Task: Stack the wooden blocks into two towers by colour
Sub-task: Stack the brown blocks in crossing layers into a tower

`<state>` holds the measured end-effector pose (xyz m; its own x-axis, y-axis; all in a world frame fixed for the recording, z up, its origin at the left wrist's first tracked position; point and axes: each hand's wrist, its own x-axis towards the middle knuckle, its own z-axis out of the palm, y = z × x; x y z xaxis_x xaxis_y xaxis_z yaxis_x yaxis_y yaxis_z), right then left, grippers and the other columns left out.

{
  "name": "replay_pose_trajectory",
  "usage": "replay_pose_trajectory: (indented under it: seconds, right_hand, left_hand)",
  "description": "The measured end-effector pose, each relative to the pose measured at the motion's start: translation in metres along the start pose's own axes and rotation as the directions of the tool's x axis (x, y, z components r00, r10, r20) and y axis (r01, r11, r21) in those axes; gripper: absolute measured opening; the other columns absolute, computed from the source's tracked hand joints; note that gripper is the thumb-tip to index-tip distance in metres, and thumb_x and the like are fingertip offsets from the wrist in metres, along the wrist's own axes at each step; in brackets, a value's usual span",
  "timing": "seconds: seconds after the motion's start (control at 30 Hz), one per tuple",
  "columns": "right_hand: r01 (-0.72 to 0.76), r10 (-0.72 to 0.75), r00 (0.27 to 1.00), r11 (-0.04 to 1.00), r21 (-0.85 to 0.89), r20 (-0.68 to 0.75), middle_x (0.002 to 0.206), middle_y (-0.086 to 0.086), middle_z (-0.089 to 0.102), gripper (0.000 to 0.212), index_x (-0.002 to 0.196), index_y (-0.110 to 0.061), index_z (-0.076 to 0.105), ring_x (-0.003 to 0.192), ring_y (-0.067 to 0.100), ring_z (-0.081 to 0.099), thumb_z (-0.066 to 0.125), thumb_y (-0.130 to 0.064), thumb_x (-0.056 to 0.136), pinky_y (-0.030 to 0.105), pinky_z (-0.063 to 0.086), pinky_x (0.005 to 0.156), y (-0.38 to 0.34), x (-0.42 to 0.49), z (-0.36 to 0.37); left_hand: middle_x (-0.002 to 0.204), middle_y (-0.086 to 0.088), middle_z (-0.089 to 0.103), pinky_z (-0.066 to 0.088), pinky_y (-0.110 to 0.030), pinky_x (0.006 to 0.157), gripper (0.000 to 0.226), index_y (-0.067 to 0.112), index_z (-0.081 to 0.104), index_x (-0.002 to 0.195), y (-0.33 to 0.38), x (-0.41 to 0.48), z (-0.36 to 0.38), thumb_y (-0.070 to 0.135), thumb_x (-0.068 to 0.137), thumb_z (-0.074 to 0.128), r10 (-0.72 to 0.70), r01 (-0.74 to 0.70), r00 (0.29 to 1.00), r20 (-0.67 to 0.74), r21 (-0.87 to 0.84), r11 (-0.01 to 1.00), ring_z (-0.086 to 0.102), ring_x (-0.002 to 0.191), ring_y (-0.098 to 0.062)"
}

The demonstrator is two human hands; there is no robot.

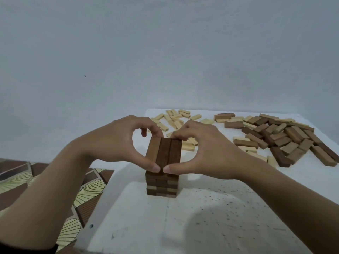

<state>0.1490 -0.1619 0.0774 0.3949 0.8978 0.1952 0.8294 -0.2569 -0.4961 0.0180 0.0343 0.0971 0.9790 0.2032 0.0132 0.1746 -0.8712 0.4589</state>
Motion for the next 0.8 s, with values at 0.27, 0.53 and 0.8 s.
replay_pose_trajectory:
  seconds: [0.27,0.53,0.8]
  right_hand:
    - [-0.068,0.071,0.996,0.996,-0.057,0.056,0.114,-0.015,0.053,0.061,0.118,-0.035,0.066,0.101,-0.003,0.035,0.079,-0.067,0.068,0.033,0.032,0.100,0.001,-0.001,0.011]
    - [-0.087,0.090,0.994,0.995,-0.042,0.064,0.114,-0.020,0.052,0.066,0.123,-0.040,0.063,0.106,-0.002,0.040,0.079,-0.069,0.067,0.035,0.034,0.102,0.003,-0.001,0.015]
    - [-0.101,0.101,0.994,0.995,-0.022,0.030,0.112,-0.031,0.050,0.072,0.129,-0.042,0.060,0.107,-0.006,0.041,0.078,-0.072,0.065,0.037,0.032,0.107,0.005,-0.003,0.021]
  left_hand:
    - [0.117,0.033,0.053,0.035,-0.035,0.109,0.073,0.054,0.061,0.111,-0.016,0.001,0.017,0.070,0.045,0.090,0.003,-0.003,1.000,0.008,-0.033,0.999,0.044,0.119,0.009]
    - [0.118,0.034,0.053,0.034,-0.040,0.110,0.072,0.053,0.061,0.113,-0.019,0.001,0.023,0.069,0.048,0.084,-0.020,0.022,1.000,0.023,-0.060,0.998,0.042,0.119,0.011]
    - [0.115,0.032,0.051,0.038,-0.021,0.094,0.070,0.059,0.060,0.114,-0.021,-0.003,0.027,0.060,0.050,0.090,-0.048,0.051,0.999,0.025,-0.127,0.991,0.040,0.115,0.016]
